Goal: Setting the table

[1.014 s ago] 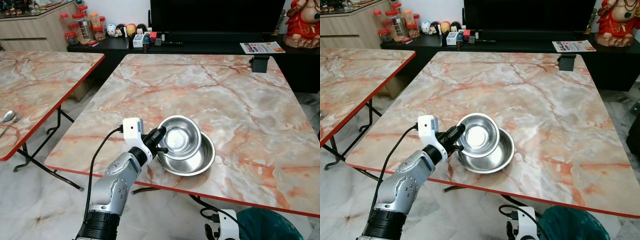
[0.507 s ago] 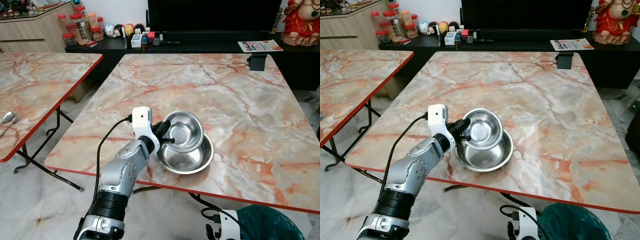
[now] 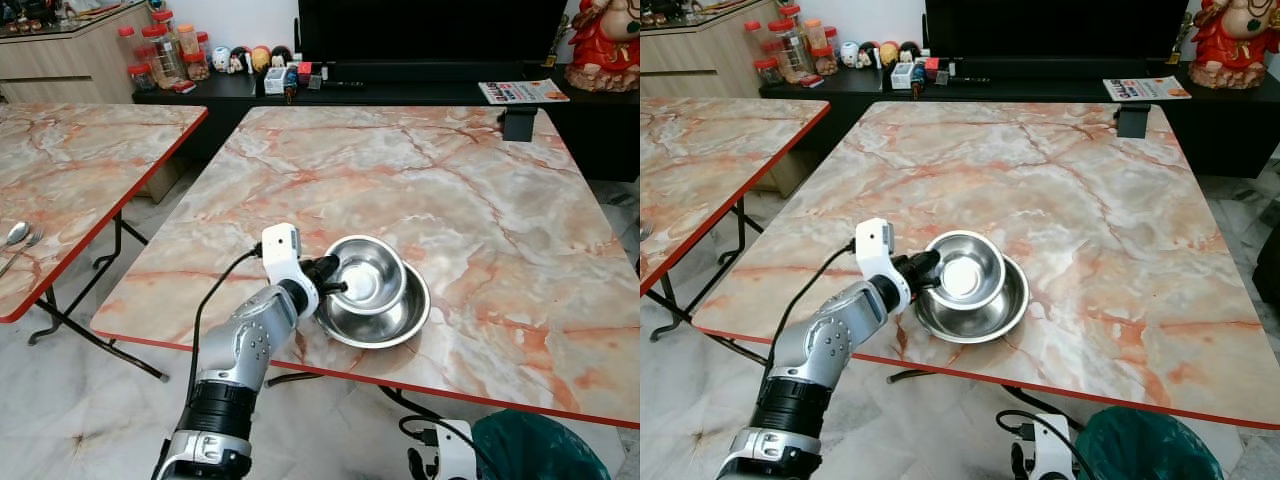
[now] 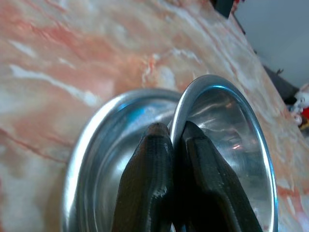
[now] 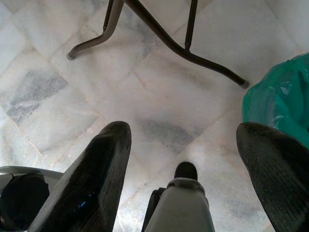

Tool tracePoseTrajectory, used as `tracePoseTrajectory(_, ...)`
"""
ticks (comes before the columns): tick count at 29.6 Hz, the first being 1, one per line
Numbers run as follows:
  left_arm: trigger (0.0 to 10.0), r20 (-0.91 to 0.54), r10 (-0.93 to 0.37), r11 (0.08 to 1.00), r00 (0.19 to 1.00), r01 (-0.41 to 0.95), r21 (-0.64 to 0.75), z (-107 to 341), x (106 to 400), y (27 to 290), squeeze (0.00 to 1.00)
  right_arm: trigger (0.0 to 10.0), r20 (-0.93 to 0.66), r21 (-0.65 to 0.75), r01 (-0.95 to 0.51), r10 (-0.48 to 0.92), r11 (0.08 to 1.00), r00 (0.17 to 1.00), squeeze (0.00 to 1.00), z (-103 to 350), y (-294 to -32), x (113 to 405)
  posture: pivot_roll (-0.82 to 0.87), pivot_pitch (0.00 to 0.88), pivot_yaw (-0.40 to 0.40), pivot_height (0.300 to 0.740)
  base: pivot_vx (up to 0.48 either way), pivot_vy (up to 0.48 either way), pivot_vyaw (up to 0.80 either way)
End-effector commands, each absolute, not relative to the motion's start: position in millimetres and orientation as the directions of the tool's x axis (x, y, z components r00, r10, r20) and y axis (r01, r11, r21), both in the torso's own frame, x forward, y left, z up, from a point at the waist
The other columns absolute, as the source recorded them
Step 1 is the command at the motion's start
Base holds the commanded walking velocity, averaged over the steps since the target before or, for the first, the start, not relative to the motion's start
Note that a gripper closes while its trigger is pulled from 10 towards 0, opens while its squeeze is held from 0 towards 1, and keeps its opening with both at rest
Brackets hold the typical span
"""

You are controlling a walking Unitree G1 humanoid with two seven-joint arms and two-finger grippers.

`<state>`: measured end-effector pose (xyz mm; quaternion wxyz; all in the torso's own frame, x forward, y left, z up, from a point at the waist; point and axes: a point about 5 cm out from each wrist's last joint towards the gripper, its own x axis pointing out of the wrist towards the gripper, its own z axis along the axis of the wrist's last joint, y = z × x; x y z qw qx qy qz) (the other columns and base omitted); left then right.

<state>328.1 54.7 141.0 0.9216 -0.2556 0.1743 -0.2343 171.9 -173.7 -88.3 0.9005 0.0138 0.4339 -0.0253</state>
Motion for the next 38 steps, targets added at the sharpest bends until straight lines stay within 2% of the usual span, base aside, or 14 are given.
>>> tracePoseTrajectory(1, 10.0, -0.195, -0.548, 0.747, 0.813, 0.372, -0.551, 147.1, 327.9, 50.2, 0.0, 10.0, -0.779, 0.013, 0.074, -0.037, 0.997, 0.626, 0.0, -88.0, -171.6, 172.7, -0.03, 0.0, 0.091, 0.723, 0.0, 0.0, 0.0)
tracePoseTrajectory(23, 10.0, -0.265, -0.525, 0.782, 0.809, 0.336, -0.525, 141.1, 327.2, 52.6, 0.0, 10.0, -0.782, 0.014, 0.076, -0.036, 0.997, 0.622, 0.0, -88.7, -171.1, 171.2, -0.03, 0.0, 0.093, 0.723, 0.0, 0.0, 0.0)
tracePoseTrajectory(25, 10.0, -0.266, -0.526, 0.782, 0.807, 0.337, -0.525, 141.1, 327.0, 52.4, 0.31, 10.0, -0.782, 0.015, 0.075, -0.035, 0.997, 0.622, 0.0, -88.7, -170.9, 171.2, -0.03, 0.0, 0.093, 0.723, 0.0, 0.0, 0.0)
tracePoseTrajectory(26, 10.0, -0.267, -0.526, 0.782, 0.807, 0.337, -0.525, 141.1, 326.9, 52.5, 0.37, 10.0, -0.782, 0.015, 0.075, -0.035, 0.997, 0.622, 0.0, -88.8, -170.8, 171.2, -0.03, 0.0, 0.093, 0.723, 0.0, 0.0, 0.0)
tracePoseTrajectory(27, 10.0, -0.267, -0.526, 0.782, 0.807, 0.337, -0.525, 141.1, 326.9, 52.5, 0.37, 10.0, -0.782, 0.015, 0.075, -0.035, 0.997, 0.622, 0.0, -88.8, -170.8, 171.2, -0.03, 0.0, 0.093, 0.723, 0.0, 0.0, 0.0)
tracePoseTrajectory(28, 10.0, -0.268, -0.526, 0.783, 0.807, 0.336, -0.523, 141.1, 326.9, 52.6, 0.62, 10.0, -0.782, 0.015, 0.075, -0.035, 0.997, 0.622, 0.0, -88.8, -170.7, 171.2, -0.03, 0.0, 0.093, 0.723, 0.0, 0.0, 0.0)
tracePoseTrajectory(29, 10.0, -0.271, -0.523, 0.786, 0.808, 0.334, -0.52, 140.9, 326.9, 52.9, 0.8, 10.0, -0.782, 0.015, 0.074, -0.034, 0.997, 0.622, 0.0, -88.8, -170.4, 171.1, -0.03, 0.0, 0.093, 0.723, 0.0, 0.0, 0.0)
tracePoseTrajectory(31, 10.0, -0.274, -0.519, 0.789, 0.81, 0.33, -0.518, 140.6, 327.4, 53.4, 0.72, 10.0, -0.782, 0.016, 0.074, -0.033, 0.997, 0.622, 0.0, -88.9, -170.2, 171.0, -0.03, 0.0, 0.095, 0.723, 0.0, 0.0, 0.0)
tracePoseTrajectory(32, 10.0, -0.277, -0.517, 0.791, 0.81, 0.328, -0.516, 140.4, 327.5, 53.7, 0.33, 10.0, -0.782, 0.016, 0.074, -0.033, 0.997, 0.622, 0.0, -88.9, -170.1, 171.0, -0.03, 0.0, 0.095, 0.723, 0.0, 0.0, 0.0)
tracePoseTrajectory(33, 10.0, -0.277, -0.516, 0.792, 0.81, 0.328, -0.515, 140.5, 327.5, 53.8, 0.0, 10.0, -0.783, 0.017, 0.074, -0.033, 0.997, 0.622, 0.0, -88.9, -170.1, 171.0, -0.03, 0.0, 0.095, 0.723, 0.0, 0.0, 0.0)
tracePoseTrajectory(38, 10.0, -0.279, -0.516, 0.793, 0.81, 0.329, -0.512, 140.8, 327.8, 54.2, 0.0, 10.0, -0.784, 0.017, 0.075, -0.033, 0.997, 0.62, 0.0, -89.0, -170.0, 171.0, -0.03, 0.0, 0.093, 0.723, 0.0, 0.0, 0.0)
